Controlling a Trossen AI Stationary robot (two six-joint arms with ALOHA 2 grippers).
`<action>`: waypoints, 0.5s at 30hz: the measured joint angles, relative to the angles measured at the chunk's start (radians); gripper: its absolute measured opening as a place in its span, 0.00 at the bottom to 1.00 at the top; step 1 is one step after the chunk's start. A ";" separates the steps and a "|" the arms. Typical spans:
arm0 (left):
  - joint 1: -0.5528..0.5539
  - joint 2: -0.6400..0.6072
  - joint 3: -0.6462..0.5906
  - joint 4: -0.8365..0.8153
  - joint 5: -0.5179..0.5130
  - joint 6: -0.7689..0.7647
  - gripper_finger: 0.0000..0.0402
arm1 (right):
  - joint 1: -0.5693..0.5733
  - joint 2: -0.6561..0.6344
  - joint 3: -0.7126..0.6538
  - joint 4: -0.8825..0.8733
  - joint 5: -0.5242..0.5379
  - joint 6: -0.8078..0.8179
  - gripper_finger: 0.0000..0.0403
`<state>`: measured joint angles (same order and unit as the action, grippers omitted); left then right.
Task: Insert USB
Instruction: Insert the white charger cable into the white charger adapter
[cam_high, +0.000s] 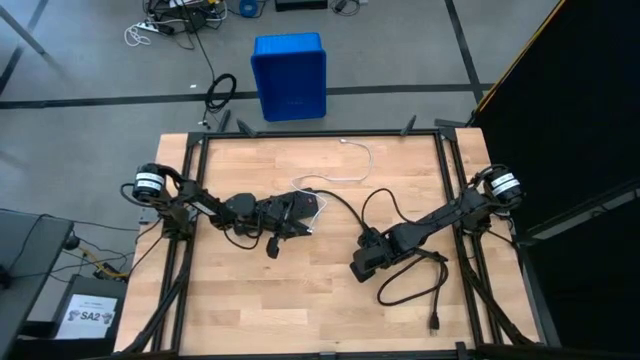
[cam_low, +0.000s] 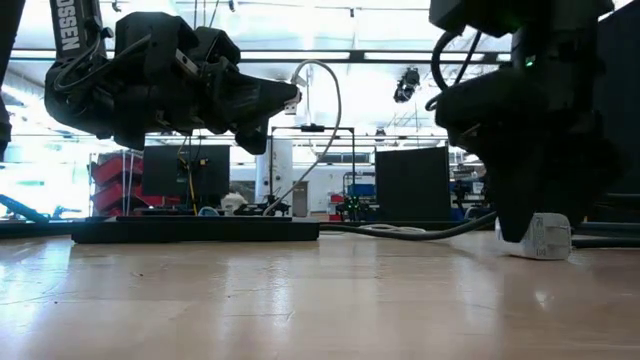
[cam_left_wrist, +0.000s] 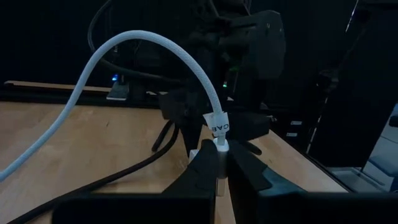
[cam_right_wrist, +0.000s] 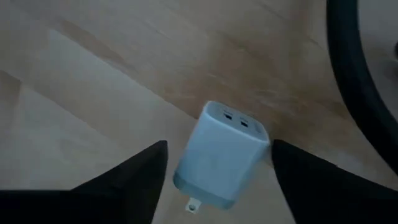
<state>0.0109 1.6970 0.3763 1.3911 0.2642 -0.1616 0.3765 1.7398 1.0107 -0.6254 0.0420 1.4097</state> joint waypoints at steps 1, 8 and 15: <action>0.000 0.000 0.000 0.000 0.000 0.000 0.00 | -0.003 0.002 -0.001 -0.004 0.006 0.000 0.58; 0.000 0.000 0.000 -0.005 0.000 0.000 0.00 | -0.019 0.009 -0.001 0.022 0.070 -0.129 0.30; 0.000 0.000 0.000 0.019 -0.001 0.000 0.00 | 0.030 0.009 -0.001 0.086 0.245 -0.362 0.28</action>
<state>0.0110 1.6970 0.3764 1.4100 0.2634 -0.1616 0.4063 1.7485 1.0100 -0.5394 0.2874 1.0474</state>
